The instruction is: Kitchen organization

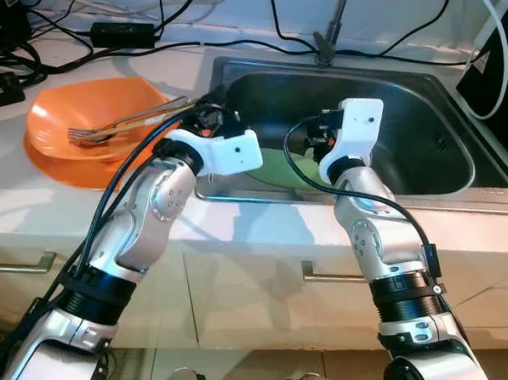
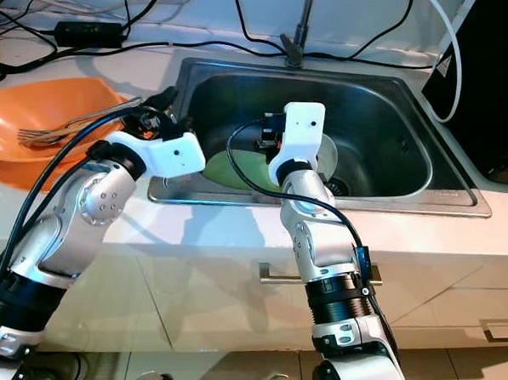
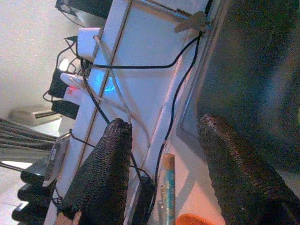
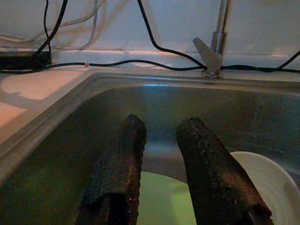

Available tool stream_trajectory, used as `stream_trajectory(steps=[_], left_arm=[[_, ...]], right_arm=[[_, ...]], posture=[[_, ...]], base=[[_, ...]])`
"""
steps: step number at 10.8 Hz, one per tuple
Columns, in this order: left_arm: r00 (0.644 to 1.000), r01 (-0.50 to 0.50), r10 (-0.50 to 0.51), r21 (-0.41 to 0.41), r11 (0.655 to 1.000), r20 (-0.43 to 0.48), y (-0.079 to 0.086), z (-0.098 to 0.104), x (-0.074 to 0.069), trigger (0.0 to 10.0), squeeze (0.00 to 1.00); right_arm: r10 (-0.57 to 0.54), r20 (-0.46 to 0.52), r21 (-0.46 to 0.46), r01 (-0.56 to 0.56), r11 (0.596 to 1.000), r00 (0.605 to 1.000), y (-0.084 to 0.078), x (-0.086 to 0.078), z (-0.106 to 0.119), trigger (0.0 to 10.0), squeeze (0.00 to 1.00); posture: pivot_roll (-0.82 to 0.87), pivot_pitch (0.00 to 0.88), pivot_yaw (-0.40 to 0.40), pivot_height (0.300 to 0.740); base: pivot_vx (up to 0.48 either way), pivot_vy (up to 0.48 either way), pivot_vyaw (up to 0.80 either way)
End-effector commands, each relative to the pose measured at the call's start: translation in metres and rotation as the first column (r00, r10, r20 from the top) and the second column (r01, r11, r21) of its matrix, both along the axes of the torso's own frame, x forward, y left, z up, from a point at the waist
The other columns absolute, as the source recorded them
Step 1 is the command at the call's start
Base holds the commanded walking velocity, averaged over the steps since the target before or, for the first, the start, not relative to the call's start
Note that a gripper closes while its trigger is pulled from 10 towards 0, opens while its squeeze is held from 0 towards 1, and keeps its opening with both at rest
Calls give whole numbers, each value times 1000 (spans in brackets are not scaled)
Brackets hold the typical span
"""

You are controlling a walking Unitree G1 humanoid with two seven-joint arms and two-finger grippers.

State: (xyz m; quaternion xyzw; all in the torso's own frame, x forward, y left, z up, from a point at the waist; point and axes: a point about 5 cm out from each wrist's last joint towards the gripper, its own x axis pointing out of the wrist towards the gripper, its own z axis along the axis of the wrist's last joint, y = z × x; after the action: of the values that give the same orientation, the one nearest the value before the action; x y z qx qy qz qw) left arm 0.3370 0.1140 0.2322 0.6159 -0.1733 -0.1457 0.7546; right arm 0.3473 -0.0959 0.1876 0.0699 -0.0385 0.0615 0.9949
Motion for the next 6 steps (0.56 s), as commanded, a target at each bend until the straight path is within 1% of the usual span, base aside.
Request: stream_trajectory(steps=[1,2,5,6], left_arm=[[1000,-17,17,20,1000,0,-2,1,3,10000,0],[999,-41,41,31,999,-1,-1,2,8,10000,0],[999,-46,46,25,999,-1,-9,6,15,10000,0],[999,-42,42,26,999,-5,-10,6,16,4392,0]], right_arm=[[-21,7,1,21,1000,1000,-6,2,2,10000,0],[-20,7,1,20,1000,1000,-5,2,2,10000,0],[-25,9,0,25,1000,1000,-6,2,2,10000,0],[-26,9,0,26,1000,1000,-6,2,3,10000,0]], posture=[[25,68,-133,719],[25,68,-133,719],[25,68,-133,719],[17,71,-128,719]], base=[[0,0,0],[0,0,0],[0,0,0],[0,0,0]])
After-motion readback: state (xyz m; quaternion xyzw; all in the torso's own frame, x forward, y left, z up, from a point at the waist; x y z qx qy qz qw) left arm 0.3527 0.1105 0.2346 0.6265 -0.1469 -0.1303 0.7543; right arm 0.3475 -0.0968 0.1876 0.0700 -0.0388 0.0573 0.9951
